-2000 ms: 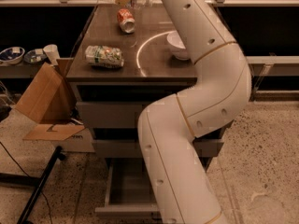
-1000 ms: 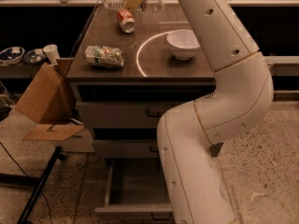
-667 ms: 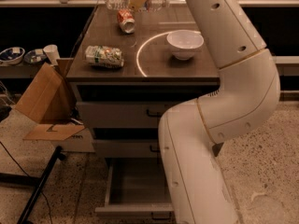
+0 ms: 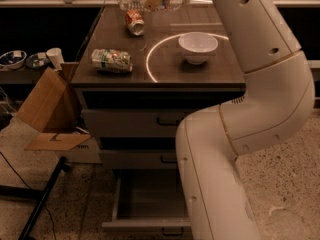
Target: Place water bottle into bottom drawer
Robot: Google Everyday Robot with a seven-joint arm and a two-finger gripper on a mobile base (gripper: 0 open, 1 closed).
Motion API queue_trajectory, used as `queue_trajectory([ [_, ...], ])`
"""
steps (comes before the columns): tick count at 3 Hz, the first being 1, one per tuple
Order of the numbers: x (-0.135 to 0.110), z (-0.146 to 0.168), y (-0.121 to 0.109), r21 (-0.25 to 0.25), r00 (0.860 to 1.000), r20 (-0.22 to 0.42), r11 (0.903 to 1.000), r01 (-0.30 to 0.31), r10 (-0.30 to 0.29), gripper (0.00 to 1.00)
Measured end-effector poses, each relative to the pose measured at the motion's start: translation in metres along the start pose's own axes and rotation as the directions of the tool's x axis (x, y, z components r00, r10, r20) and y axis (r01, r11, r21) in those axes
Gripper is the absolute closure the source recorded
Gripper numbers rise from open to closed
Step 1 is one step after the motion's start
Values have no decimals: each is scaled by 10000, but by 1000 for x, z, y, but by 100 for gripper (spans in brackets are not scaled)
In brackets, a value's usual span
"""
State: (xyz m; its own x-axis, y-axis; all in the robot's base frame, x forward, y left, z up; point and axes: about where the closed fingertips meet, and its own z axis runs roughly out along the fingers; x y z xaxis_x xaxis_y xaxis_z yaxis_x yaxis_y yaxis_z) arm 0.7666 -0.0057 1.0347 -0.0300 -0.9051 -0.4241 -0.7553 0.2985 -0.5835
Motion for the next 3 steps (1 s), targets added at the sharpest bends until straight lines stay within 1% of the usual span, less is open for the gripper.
queue_trajectory([
  [1,13,-28,1,112,9996,-283,9999,-1,4,100],
  [2,27,-58,-5,298,9976,-686,9995,-57,77,100],
  [3,42,-85,-17,1026,9945,-944,9941,-351,448,100],
])
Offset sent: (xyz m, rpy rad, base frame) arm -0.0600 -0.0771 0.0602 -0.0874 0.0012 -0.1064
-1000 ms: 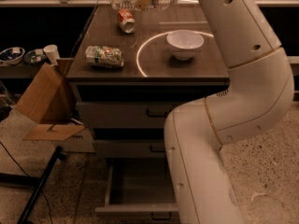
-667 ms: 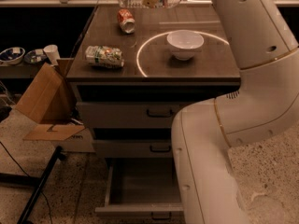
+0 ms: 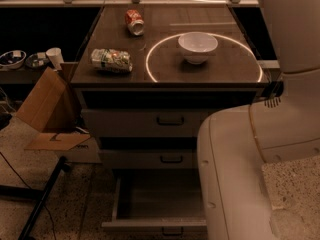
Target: Place water bottle into bottom drawer
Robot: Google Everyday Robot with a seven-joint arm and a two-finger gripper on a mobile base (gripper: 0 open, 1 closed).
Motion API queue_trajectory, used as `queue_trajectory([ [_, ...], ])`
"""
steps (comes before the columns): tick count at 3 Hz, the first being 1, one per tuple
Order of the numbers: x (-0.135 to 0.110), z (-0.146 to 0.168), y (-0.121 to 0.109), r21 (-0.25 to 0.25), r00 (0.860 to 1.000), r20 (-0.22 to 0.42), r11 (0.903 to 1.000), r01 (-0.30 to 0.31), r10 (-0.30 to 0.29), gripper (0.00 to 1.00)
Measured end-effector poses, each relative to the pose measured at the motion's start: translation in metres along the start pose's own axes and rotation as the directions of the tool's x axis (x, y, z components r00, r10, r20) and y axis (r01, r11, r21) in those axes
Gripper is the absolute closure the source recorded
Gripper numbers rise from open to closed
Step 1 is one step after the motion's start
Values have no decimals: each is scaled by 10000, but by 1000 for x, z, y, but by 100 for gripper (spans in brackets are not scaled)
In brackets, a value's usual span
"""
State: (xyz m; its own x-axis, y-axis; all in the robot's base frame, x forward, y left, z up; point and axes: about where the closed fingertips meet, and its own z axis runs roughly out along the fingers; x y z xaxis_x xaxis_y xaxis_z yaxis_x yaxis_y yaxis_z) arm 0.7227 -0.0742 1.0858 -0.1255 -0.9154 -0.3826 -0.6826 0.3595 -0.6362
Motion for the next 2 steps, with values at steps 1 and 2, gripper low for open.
queue_trajectory([
  [1,10,-18,-21,1114,9987,-109,9926,-492,508,100],
  [2,9,-23,-47,2088,9961,52,9741,-869,877,100],
])
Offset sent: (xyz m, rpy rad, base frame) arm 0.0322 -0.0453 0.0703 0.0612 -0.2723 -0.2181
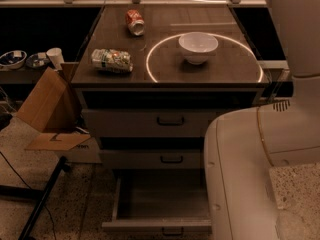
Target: Place water bottle into bottom drawer
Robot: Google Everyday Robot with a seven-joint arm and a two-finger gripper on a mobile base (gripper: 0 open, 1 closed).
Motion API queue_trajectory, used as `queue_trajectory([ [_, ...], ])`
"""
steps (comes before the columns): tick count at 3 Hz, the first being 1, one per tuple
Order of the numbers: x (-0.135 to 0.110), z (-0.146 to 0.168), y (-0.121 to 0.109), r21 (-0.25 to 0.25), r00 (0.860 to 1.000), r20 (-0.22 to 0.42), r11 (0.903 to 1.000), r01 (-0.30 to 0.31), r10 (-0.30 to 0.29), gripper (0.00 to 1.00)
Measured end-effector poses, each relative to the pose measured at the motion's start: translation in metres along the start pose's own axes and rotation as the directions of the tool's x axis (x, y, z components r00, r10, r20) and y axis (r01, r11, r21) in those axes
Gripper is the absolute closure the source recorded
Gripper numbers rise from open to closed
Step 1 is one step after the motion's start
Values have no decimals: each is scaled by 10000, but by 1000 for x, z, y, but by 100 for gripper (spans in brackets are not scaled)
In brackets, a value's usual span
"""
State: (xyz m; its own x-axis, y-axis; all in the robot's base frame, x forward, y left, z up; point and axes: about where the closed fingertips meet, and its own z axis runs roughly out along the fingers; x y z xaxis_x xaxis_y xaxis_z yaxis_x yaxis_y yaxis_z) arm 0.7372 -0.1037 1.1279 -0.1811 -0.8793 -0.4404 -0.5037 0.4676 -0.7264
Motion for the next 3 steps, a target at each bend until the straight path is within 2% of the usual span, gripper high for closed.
queue_trajectory([
  [1,-8,12,-20,317,9998,161,9994,-136,131,100],
  [3,-31,36,-39,141,9983,571,9998,104,-112,100],
])
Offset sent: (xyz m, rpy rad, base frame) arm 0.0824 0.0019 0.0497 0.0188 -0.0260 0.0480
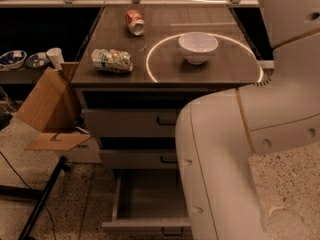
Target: Place water bottle into bottom drawer
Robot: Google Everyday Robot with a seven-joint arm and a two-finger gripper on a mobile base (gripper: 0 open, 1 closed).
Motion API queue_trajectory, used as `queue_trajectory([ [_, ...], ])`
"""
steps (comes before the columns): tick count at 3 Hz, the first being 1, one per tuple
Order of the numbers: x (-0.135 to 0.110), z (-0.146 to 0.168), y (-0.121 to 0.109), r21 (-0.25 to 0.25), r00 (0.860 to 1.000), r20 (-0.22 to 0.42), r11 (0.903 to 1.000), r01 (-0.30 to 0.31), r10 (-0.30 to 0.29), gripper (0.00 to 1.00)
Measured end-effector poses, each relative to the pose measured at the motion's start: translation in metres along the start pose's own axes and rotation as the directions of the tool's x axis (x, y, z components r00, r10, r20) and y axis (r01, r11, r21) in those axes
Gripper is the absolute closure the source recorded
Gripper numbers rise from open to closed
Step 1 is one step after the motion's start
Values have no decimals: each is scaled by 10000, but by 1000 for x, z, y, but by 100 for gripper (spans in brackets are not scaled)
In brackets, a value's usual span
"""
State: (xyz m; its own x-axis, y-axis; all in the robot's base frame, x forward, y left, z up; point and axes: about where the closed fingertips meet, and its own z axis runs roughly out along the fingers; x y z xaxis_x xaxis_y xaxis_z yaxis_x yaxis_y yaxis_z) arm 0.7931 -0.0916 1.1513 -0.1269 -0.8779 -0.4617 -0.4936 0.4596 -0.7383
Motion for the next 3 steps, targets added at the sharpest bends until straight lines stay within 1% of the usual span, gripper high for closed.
queue_trajectory([
  [1,-15,13,2,-123,9996,159,9996,246,-244,100],
  [2,-24,34,27,-858,9969,-21,9932,786,-790,100],
  [3,-27,40,43,-1355,9923,-160,9835,1197,-1229,100],
])
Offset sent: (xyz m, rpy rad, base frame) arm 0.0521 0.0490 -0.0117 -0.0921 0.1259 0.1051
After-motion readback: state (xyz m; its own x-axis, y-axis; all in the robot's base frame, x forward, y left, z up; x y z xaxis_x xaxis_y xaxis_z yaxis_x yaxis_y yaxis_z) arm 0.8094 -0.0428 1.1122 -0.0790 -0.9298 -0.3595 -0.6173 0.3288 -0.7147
